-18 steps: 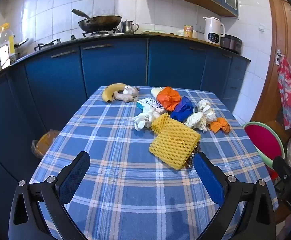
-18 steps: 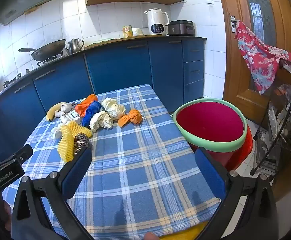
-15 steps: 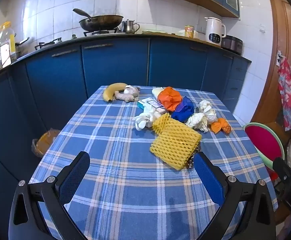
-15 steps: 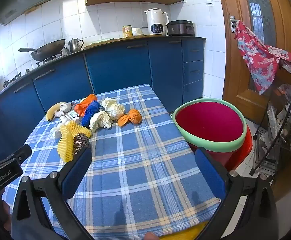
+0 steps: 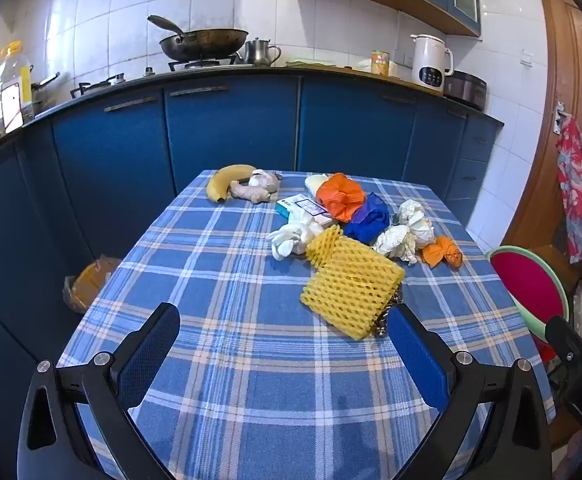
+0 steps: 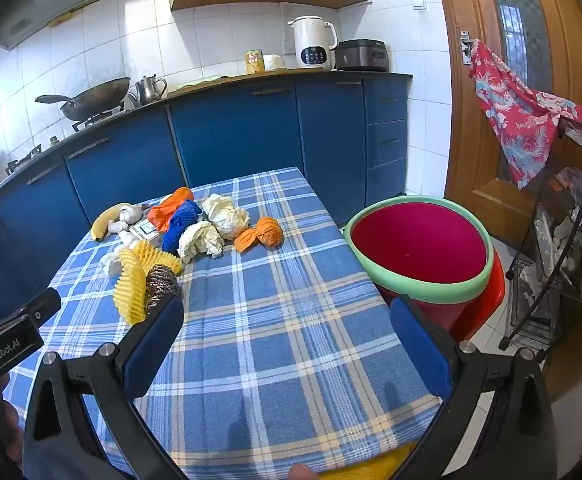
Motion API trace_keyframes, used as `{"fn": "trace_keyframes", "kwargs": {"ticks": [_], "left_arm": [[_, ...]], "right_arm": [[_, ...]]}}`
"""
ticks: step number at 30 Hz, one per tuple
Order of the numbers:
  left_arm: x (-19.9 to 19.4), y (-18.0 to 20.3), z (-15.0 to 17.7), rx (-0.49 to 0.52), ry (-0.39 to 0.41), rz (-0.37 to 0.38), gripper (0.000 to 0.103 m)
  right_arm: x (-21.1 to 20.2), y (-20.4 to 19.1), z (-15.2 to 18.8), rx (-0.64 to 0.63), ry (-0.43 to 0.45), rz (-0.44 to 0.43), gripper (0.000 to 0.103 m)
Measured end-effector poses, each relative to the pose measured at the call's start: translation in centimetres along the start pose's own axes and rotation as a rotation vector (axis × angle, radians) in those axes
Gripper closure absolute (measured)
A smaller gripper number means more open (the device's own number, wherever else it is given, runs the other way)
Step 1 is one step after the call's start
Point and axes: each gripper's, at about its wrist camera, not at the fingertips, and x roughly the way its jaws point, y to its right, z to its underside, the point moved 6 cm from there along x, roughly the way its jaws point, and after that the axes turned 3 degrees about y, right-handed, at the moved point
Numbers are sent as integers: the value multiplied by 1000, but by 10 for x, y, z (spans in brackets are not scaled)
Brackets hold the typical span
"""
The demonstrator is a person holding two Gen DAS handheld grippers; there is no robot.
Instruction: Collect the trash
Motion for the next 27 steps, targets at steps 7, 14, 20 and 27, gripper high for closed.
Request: {"fn": "trace_keyframes", "kwargs": {"ticks": [7,14,20,27], "left_arm": [[0,0,0,0,0,0,0],[0,0,0,0,1,1,0],[-3,0,-3,2,9,2,0],[-6,1,-5,7,18,4,0]], "right_arm": [[0,1,0,1,-1,1,2],[0,1,0,0,-1,1,2],[0,1,-1,1,2,2,2],[-2,1,-1,0,7,2,2]]}}
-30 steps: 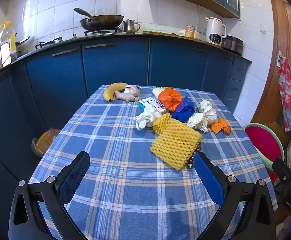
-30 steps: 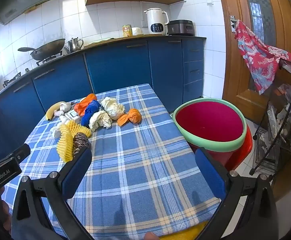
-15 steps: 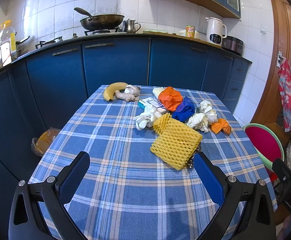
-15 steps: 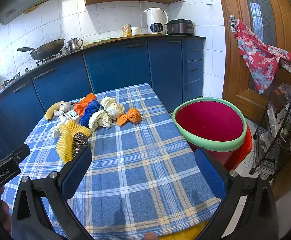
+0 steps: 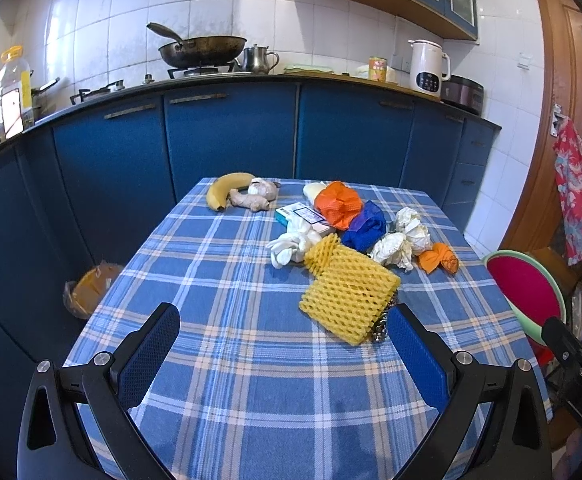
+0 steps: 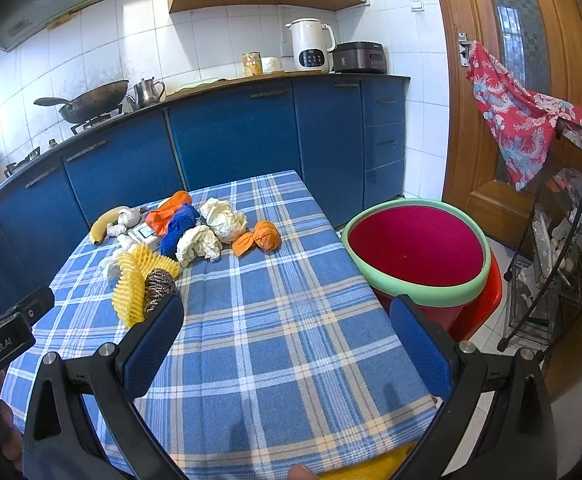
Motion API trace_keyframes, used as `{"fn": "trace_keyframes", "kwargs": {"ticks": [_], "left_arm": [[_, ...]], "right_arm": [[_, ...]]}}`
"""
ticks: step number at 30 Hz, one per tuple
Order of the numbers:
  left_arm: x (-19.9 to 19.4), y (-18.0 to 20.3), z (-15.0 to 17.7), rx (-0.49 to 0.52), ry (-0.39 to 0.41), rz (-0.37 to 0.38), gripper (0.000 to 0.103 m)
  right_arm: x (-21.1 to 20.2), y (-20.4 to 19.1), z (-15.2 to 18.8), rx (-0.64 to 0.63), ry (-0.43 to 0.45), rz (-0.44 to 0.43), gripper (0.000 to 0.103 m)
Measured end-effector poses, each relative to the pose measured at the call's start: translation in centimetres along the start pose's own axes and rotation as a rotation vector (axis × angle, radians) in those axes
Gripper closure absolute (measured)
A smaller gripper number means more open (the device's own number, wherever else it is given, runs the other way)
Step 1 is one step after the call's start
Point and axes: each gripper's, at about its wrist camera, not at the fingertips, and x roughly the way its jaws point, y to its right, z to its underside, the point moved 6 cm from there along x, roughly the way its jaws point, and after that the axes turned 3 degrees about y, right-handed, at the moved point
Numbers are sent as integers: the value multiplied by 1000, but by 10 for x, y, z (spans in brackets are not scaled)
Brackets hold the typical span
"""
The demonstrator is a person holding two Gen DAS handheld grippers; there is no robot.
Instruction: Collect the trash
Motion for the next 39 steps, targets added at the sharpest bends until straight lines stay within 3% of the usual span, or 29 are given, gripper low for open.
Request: {"fn": "trace_keyframes", "kwargs": {"ticks": [26,39], "left_arm": [[-6,-10,-6,-7,4,-8,0],[23,-29,-17,5,-41,-41,0]], "right_arm": [[1,-3,-2,-3,-1,-2,2],[23,-2,-10,-14,-32,5,2]]}}
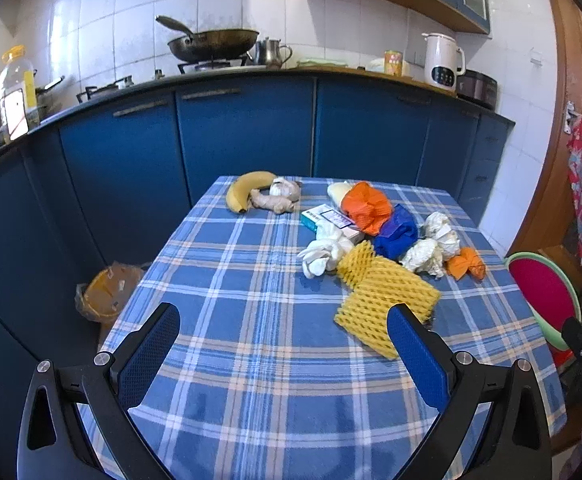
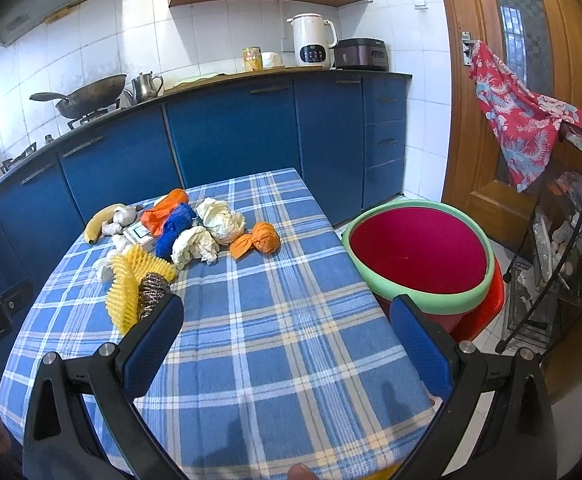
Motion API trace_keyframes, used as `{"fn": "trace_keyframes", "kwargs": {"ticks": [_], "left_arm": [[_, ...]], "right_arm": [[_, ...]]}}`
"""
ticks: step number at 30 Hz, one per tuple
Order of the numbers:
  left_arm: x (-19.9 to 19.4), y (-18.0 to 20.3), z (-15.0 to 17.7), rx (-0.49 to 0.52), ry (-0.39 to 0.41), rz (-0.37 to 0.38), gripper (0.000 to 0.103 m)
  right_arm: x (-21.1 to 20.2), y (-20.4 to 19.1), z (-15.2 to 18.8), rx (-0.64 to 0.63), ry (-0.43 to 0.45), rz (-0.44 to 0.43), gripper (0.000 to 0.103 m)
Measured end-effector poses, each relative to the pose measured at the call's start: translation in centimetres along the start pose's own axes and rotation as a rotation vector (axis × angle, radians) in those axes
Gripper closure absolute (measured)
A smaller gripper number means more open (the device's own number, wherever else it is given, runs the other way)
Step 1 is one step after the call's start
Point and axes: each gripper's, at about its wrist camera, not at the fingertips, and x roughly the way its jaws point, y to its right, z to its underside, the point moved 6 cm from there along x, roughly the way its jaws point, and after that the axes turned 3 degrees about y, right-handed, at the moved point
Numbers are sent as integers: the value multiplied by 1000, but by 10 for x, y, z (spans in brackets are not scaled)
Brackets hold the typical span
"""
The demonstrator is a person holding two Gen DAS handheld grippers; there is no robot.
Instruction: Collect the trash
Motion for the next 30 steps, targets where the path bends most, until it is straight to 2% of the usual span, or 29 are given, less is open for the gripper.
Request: {"fn": "trace_keyframes", "kwargs": {"ticks": [7,17,21,25,30], "left_arm": [[32,10,0,10,-72,50,0],[74,57,4,100,-165,245,0],[87,71,9,134,-203,294,0],[91,78,12,124,-210,303,0],[97,84,16,114,-225,286,5]], "right_arm": [[25,-8,-11,-27,-34,9,2],[60,-15,-19,-13,-86,55,2],[71,-14,-22,-24,-97,91,2],[88,-14,-26,-46,-123,77,2],[120,-18,-27,-108,-178,2,13]]}}
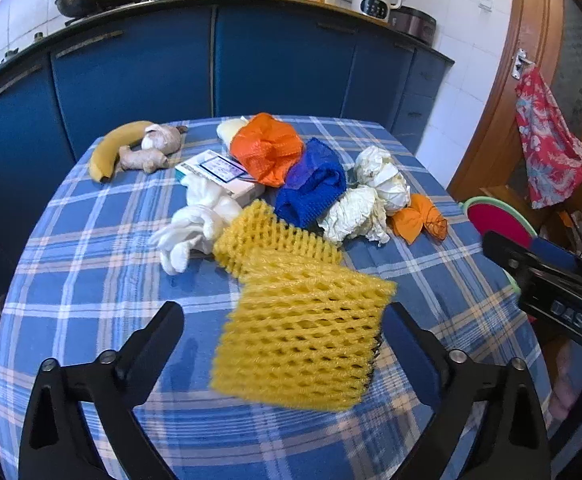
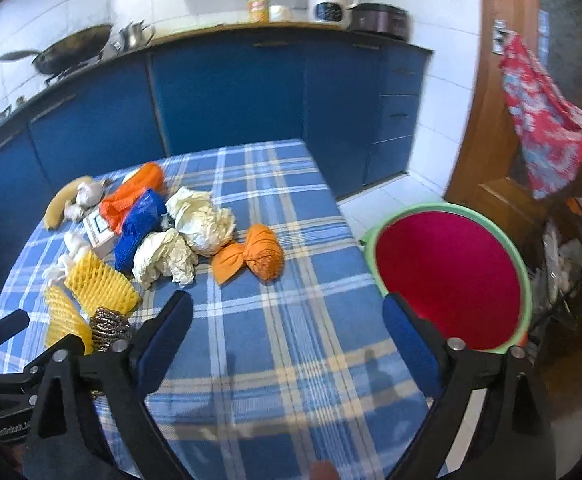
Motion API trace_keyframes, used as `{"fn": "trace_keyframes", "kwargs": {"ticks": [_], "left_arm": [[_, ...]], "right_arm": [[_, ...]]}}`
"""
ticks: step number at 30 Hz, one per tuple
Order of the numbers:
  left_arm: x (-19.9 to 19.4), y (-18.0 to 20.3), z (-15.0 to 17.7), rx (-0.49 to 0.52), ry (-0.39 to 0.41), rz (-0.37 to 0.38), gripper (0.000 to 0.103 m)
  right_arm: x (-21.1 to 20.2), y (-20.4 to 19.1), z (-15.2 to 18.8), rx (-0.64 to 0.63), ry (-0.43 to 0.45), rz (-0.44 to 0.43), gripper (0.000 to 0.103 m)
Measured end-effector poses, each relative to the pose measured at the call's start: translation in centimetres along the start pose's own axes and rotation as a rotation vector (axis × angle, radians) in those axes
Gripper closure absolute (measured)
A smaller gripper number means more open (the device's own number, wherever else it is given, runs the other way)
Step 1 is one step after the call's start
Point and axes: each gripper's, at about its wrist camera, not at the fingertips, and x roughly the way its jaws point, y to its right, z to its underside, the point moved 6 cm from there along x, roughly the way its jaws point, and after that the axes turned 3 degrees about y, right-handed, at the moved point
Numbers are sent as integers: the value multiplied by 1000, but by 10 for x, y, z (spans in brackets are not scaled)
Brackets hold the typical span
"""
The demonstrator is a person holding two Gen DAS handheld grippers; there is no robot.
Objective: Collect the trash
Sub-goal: 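Grasp the yellow foam net with the left tool while the right tool grasps the orange mesh bag, then carry both items over the red bin and open both tools to drop them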
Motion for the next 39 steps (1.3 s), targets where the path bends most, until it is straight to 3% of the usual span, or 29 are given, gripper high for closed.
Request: {"fn": "trace_keyframes", "kwargs": {"ticks": [3,4,8,11,13,15,21,24,30,39], "left_arm": [[4,2,1,-4,-12,-8,8],[5,2,2,-8,-13,-8,18],[8,1,4,-48,-34,31,37],[5,3,4,-60,-29,63,57],[3,5,3,-65,-23,89,77],[0,6,1,-68,-19,104,82],[-13,2,-3,-79,5,108,87],[-23,-5,-6,-99,21,108,87],[-41,-9,-13,-98,59,120,91],[-72,14,-35,-32,112,181,91]], "right_arm": [[23,1,-1,-13,-48,-47,20],[29,1,-2,-14,-58,-61,21],[52,1,-8,-42,-85,-109,36],[65,3,-10,-37,-113,-146,43],[73,4,-11,-30,-130,-164,49],[80,4,-12,-25,-142,-176,54],[94,2,-8,-11,-174,-210,75],[90,-1,-7,-13,-168,-230,79],[63,-3,-6,-18,-120,-243,81],[-6,10,-9,-20,-20,-233,82]]}}
